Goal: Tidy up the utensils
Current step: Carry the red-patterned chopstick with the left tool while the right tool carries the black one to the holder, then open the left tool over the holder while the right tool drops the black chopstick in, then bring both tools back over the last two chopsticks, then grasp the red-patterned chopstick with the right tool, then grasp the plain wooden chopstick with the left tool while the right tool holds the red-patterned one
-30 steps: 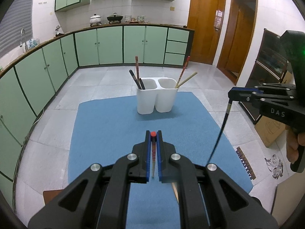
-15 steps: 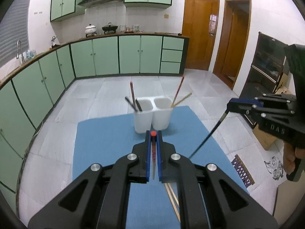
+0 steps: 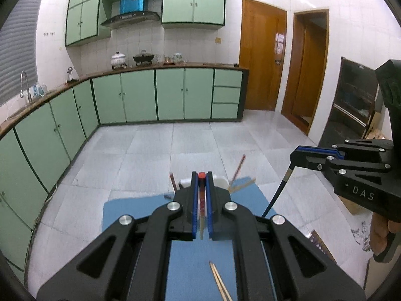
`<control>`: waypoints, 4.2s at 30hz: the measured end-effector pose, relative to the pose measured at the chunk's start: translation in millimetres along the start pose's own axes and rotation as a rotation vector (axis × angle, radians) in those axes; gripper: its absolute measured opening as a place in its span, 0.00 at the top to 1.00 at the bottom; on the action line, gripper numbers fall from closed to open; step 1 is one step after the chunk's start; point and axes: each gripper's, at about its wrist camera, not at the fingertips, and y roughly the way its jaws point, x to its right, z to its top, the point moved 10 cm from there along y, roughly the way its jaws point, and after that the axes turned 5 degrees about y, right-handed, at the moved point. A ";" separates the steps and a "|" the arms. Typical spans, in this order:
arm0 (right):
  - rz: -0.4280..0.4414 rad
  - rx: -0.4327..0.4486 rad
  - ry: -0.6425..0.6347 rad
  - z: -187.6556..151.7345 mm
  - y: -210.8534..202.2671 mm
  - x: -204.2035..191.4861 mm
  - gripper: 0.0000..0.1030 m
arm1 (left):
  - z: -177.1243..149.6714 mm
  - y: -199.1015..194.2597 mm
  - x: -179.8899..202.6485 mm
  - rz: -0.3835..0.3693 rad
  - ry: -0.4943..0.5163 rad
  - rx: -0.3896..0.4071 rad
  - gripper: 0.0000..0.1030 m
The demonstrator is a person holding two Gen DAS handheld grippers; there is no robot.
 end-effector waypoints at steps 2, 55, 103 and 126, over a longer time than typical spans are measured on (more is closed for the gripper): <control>-0.006 0.014 0.009 14.3 3.2 2.8 0.94 | 12.4 6.4 -3.5 0.013 0.000 0.020 0.95; -0.083 0.213 0.007 -135.8 -12.2 31.5 0.52 | -100.6 -19.0 -29.6 0.097 -0.029 0.046 0.46; -0.207 -0.034 0.220 -420.3 32.1 9.2 0.94 | -346.9 -60.5 46.2 0.087 -0.212 -0.146 0.36; -0.147 -0.016 0.150 -422.0 30.1 23.7 0.91 | -391.8 0.3 104.3 0.118 -0.167 -0.196 0.64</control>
